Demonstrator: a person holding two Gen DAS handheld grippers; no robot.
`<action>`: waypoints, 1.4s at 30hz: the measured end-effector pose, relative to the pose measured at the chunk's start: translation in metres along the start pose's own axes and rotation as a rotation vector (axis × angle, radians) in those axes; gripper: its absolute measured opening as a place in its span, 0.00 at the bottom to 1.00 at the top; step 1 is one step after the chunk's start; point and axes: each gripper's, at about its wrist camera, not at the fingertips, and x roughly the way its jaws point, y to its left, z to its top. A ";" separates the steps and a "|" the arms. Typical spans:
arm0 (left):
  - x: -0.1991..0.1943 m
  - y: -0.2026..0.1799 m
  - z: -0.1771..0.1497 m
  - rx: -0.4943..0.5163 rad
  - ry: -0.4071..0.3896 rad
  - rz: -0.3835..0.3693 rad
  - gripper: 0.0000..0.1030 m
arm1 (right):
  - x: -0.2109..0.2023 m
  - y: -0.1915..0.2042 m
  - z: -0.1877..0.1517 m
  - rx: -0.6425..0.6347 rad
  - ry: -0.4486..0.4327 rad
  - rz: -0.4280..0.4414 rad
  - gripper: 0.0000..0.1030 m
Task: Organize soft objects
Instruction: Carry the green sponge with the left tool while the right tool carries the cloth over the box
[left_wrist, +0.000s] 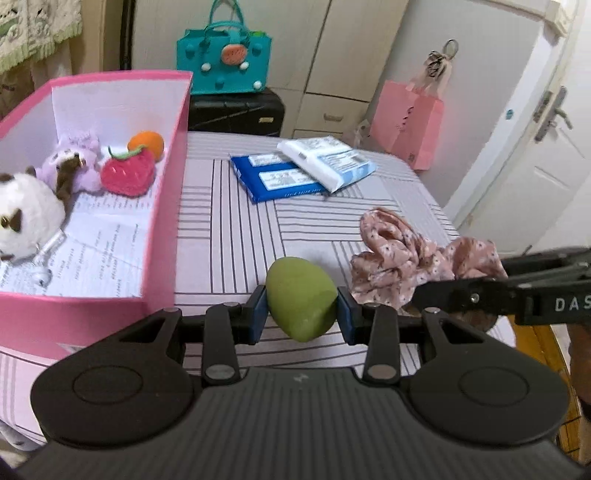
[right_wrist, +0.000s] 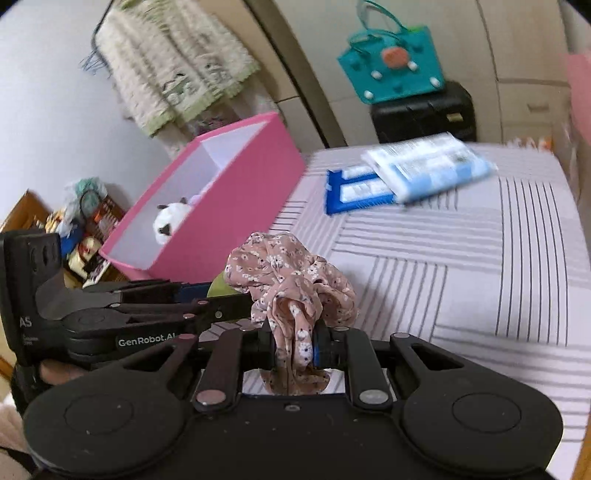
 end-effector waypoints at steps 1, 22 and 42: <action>-0.006 0.001 0.002 0.010 -0.003 -0.009 0.37 | -0.003 0.003 0.002 -0.015 0.000 0.000 0.21; -0.127 0.040 0.017 0.076 -0.191 -0.088 0.37 | -0.017 0.066 0.042 -0.172 -0.036 0.028 0.21; -0.084 0.137 0.071 -0.010 0.074 -0.072 0.37 | 0.045 0.125 0.111 -0.435 -0.099 0.041 0.22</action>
